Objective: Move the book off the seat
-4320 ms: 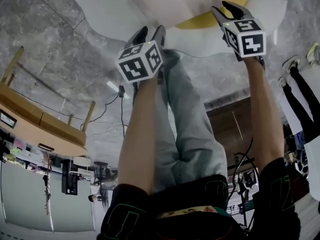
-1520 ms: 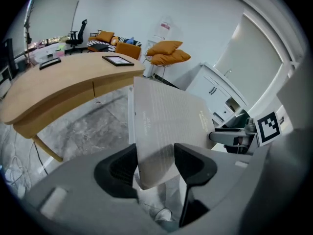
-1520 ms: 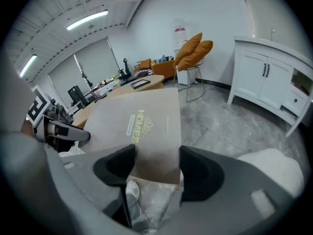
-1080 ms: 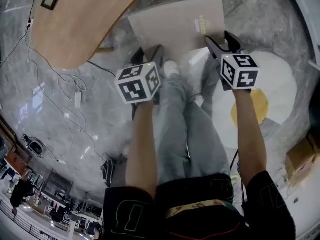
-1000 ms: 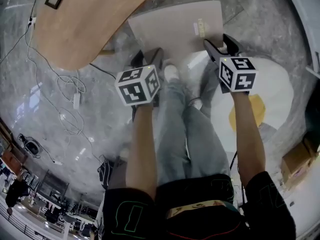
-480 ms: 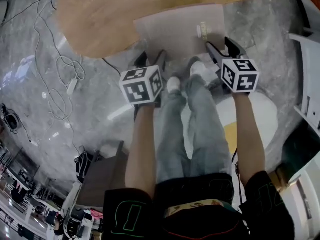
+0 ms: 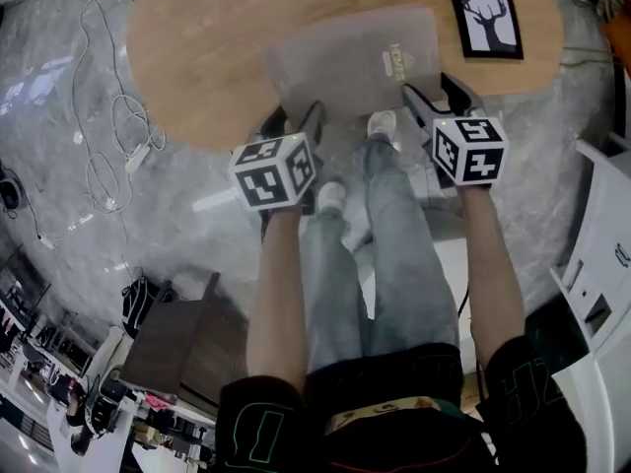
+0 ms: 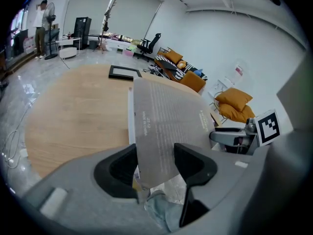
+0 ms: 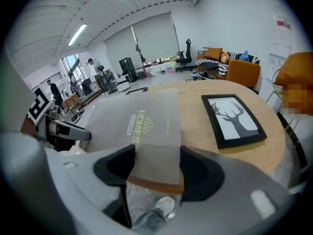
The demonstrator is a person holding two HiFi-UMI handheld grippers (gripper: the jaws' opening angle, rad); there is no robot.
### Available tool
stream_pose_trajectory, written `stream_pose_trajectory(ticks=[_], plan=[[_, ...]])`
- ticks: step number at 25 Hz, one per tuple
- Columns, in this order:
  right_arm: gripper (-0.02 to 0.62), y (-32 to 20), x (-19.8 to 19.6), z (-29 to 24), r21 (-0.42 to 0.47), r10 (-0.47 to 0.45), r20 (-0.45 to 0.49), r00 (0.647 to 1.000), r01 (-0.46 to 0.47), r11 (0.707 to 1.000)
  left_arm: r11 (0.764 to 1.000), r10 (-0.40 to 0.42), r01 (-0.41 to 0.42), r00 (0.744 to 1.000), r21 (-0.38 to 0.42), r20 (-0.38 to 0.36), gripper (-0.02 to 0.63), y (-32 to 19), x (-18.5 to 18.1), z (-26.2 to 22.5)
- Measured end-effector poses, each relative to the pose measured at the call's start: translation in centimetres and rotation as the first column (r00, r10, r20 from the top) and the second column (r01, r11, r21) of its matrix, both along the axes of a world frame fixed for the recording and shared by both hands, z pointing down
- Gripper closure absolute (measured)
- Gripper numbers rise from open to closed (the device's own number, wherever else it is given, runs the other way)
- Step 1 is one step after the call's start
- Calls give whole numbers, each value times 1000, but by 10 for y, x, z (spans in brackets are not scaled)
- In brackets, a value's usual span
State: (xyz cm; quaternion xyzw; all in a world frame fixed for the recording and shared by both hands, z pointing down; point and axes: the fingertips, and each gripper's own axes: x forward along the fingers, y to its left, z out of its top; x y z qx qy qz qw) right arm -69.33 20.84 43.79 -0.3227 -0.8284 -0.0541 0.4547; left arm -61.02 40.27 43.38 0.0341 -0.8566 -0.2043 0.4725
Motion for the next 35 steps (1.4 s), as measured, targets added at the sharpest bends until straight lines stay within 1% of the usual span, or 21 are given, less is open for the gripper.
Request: stream_pose_trajectory(ticks=[4, 7, 9, 11, 14, 19, 21, 23, 25, 27, 29, 30, 31, 32, 33, 35], plan=[[307, 5, -55, 12, 0, -67, -9, 998, 67, 998, 999, -41, 41, 999, -8, 13, 362, 1, -49, 14], [307, 14, -78, 18, 17, -116, -7, 993, 116, 993, 998, -65, 65, 998, -6, 4, 362, 9, -70, 21], [307, 19, -85, 21, 22, -142, -15, 990, 142, 990, 997, -79, 79, 997, 4, -19, 358, 14, -76, 26], [307, 23, -90, 24, 9, -156, -30, 987, 157, 988, 995, -98, 99, 995, 18, -30, 353, 17, -80, 30], [307, 25, -97, 27, -2, -182, -43, 982, 183, 983, 993, -118, 118, 993, 26, -22, 351, 18, -85, 33], [305, 28, -107, 29, -1, -195, -22, 981, 195, 981, 990, -136, 136, 991, 24, -1, 350, 18, -90, 35], [305, 29, -106, 26, 24, -187, -34, 982, 188, 982, 989, -150, 150, 988, -11, 18, 340, 24, -89, 28], [305, 30, -105, 18, 81, -176, -24, 984, 178, 981, 983, -177, 180, 982, -46, 60, 345, 32, -90, 13], [305, 34, -104, 6, 113, -174, 1, 985, 173, 978, 980, -177, 185, 980, -76, 94, 378, 38, -93, -3], [305, 41, -99, -10, 95, -177, 2, 984, 176, 980, 982, -160, 171, 980, -86, 116, 383, 41, -97, -21], [311, 53, -98, -34, 48, -190, 28, 981, 189, 981, 984, -153, 165, 976, -69, 157, 404, 46, -107, -44], [407, 59, -99, -51, 21, -189, 59, 980, 188, 982, 985, -150, 164, 971, -60, 187, 417, 50, -114, -58], [550, 64, -99, -69, -6, -179, 90, 980, 180, 984, 986, -145, 160, 965, -53, 218, 432, 52, -119, -73], [584, 69, -96, -87, -34, -163, 110, 981, 168, 985, 987, -137, 153, 959, -48, 249, 447, 55, -121, -90], [591, 74, -92, -107, -61, -145, 117, 982, 153, 986, 988, -126, 145, 953, -49, 277, 473, 59, -120, -109], [591, 88, -83, -150, -108, -106, 124, 987, 119, 987, 989, -96, 127, 942, -78, 322, 556, 76, -113, -154]])
